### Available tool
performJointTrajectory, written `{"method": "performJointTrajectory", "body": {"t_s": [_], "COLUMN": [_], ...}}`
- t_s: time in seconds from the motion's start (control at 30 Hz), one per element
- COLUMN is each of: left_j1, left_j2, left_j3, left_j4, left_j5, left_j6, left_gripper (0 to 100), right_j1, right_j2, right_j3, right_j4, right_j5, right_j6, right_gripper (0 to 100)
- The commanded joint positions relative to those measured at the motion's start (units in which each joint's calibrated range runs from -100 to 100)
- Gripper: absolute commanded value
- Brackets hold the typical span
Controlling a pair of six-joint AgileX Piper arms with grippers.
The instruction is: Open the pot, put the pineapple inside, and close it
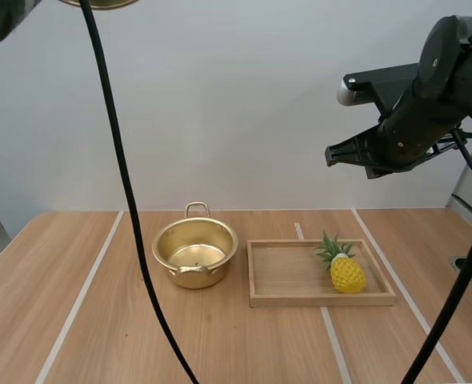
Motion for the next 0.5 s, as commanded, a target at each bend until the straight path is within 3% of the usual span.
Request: {"method": "performJointTrajectory", "body": {"t_s": [0.0,0.07,0.17,0.2,0.47], "left_j1": [-0.11,-0.11,-0.11,-0.11,-0.11], "left_j2": [-0.44,-0.44,-0.44,-0.44,-0.44], "left_j3": [-0.52,-0.52,-0.52,-0.52,-0.52], "left_j4": [-0.40,-0.40,-0.40,-0.40,-0.40], "left_j5": [-1.72,-1.72,-1.72,-1.72,-1.72], "left_j6": [-0.25,-0.25,-0.25,-0.25,-0.25], "left_gripper": [0,0,0,0,0], "right_j1": [-0.23,-0.23,-0.23,-0.23,-0.23], "right_j2": [-0.28,-0.28,-0.28,-0.28,2.45], "right_j3": [-0.49,-0.49,-0.49,-0.49,0.06], "right_j4": [-0.82,-0.82,-0.82,-0.82,-0.38], "right_j5": [-1.80,-1.80,-1.64,-1.64,-0.90], "right_j6": [-0.53,-0.53,-1.12,-1.47,-3.06], "right_gripper": [5,35,96,100,100]}}
